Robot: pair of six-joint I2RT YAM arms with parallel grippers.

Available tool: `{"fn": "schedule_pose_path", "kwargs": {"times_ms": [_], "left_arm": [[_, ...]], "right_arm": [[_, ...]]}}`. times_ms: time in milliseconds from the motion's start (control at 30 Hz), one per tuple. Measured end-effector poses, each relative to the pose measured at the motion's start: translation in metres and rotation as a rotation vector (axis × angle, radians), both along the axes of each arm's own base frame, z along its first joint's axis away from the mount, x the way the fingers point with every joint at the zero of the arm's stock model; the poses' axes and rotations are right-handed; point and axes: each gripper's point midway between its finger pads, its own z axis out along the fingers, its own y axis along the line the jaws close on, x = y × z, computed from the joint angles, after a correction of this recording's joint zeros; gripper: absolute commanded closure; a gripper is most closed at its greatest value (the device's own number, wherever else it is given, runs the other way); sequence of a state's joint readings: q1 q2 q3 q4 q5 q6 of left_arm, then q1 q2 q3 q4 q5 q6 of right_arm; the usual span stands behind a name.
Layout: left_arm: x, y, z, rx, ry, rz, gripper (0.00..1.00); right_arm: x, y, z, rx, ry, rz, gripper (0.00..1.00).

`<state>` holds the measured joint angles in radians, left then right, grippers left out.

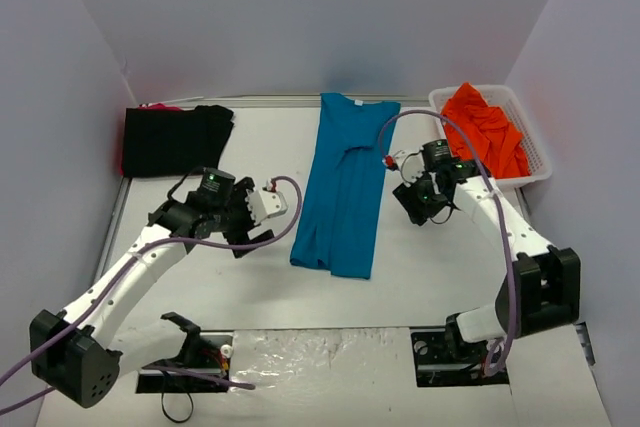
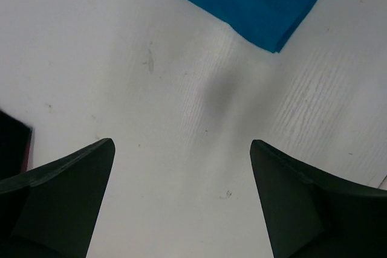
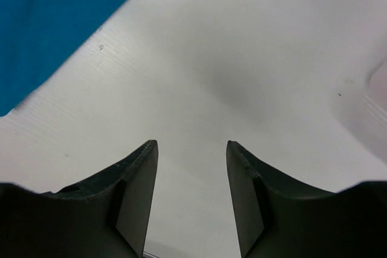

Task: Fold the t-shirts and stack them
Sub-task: Rotate the tshirt 80 degrees, then grab the bottom of the folded rectangular tshirt with both arms

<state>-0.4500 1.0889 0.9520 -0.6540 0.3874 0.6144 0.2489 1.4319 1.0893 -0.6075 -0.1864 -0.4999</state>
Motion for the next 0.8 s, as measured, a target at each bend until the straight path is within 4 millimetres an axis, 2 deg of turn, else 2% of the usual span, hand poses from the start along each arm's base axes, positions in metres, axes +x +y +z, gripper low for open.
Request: {"fn": "schedule_pose_path", "kwargs": {"times_ms": [133,233,367,500,633,800], "left_arm": [[-0.015,-0.021,-0.022,0.091,-0.004,-0.105,0.06],[-0.026,-0.039,-0.041,0.158,-0.023,-0.192,0.06],[-0.027,-0.047,-0.06,0.223,-0.062,-0.223,0.06],[-0.02,-0.064,-0.076,0.243,-0.114,-0.246,0.06],[-0.019,-0.076,-0.089,0.248,-0.133,-0.269,0.06],[-0.017,-0.089,-0.09,0.217,-0.149,-0.287,0.06]], "right_arm": [[0.006,-0.028,0.028,0.115,-0.091,-0.117,0.53],[0.015,-0.041,0.04,0.191,-0.124,-0.173,0.53],[0.019,-0.041,0.025,0.261,-0.057,-0.206,0.54],[0.019,-0.037,0.008,0.291,0.013,-0.214,0.53],[0.019,-0.034,0.006,0.307,0.023,-0.208,0.53],[0.019,-0.033,0.003,0.312,0.037,-0.21,0.53]]}}
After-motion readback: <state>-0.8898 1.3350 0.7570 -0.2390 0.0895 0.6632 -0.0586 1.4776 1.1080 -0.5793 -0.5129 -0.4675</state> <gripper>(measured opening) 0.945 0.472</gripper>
